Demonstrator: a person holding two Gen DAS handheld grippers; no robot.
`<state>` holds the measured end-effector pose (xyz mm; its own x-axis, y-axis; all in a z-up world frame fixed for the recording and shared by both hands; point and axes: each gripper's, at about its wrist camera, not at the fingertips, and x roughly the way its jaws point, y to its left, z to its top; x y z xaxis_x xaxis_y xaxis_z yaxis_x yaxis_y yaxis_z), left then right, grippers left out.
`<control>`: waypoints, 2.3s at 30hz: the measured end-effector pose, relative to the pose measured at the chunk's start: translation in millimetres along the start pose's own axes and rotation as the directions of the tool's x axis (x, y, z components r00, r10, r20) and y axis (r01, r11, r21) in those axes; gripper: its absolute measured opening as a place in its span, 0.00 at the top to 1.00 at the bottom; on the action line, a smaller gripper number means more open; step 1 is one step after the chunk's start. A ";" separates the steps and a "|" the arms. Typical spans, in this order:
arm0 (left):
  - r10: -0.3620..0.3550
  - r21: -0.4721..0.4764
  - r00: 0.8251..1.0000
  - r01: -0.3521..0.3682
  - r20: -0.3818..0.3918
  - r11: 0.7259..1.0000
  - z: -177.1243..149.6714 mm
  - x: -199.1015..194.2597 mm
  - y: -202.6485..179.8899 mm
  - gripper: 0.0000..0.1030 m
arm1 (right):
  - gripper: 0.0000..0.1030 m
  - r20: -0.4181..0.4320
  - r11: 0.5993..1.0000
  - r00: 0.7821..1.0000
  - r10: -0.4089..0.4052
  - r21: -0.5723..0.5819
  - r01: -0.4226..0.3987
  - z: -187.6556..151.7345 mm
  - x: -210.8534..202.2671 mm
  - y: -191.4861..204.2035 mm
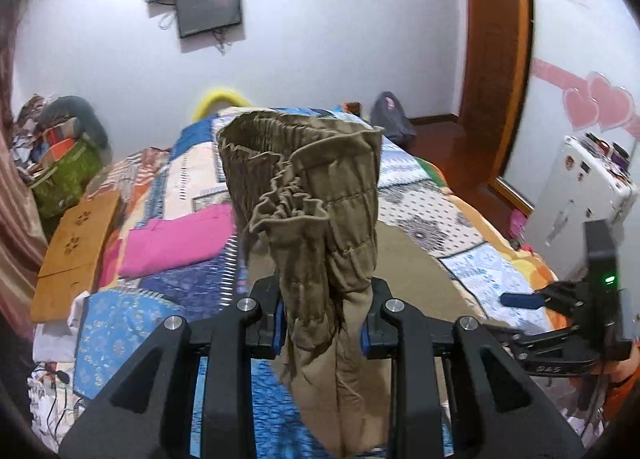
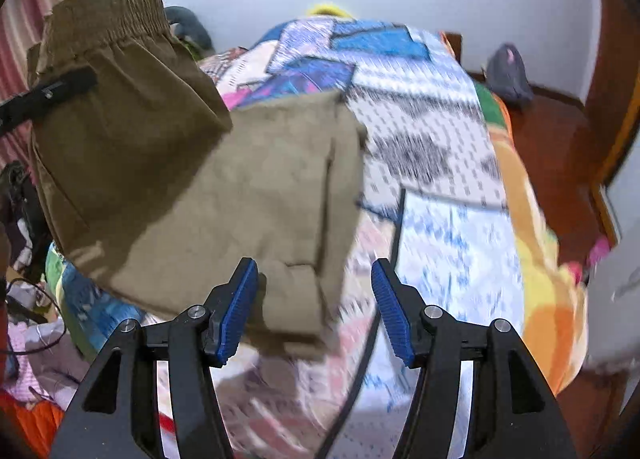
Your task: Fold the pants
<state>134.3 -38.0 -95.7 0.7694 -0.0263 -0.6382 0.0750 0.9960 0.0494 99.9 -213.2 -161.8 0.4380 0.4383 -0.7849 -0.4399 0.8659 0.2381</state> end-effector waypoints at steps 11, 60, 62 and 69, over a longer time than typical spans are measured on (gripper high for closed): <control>-0.109 0.048 0.987 0.115 -0.118 0.992 -17.8 35.9 -55.6 0.74 | 0.45 0.015 0.998 1.000 0.027 0.057 -0.028 -9.6 10.0 -10.3; 0.004 -0.007 0.976 -0.006 -0.217 1.000 -63.6 42.8 35.5 0.25 | 0.37 0.099 0.999 0.994 0.047 -0.020 -0.045 3.8 -2.1 31.5; 0.036 -0.014 0.978 -0.039 -0.204 0.999 -47.8 49.3 45.8 0.25 | 0.37 0.094 0.998 0.994 0.058 -0.021 -0.056 4.3 -0.2 30.0; 0.044 -0.009 0.980 -0.047 -0.193 0.999 -5.3 89.1 59.8 0.25 | 0.35 0.090 0.998 0.994 0.058 -0.030 -0.056 8.1 6.6 17.3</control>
<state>204.1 19.7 -153.7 0.6353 0.0346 -0.7715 0.0331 0.9969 0.0720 101.5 -193.3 -158.2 0.4807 0.5079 -0.7148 -0.4871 0.8325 0.2639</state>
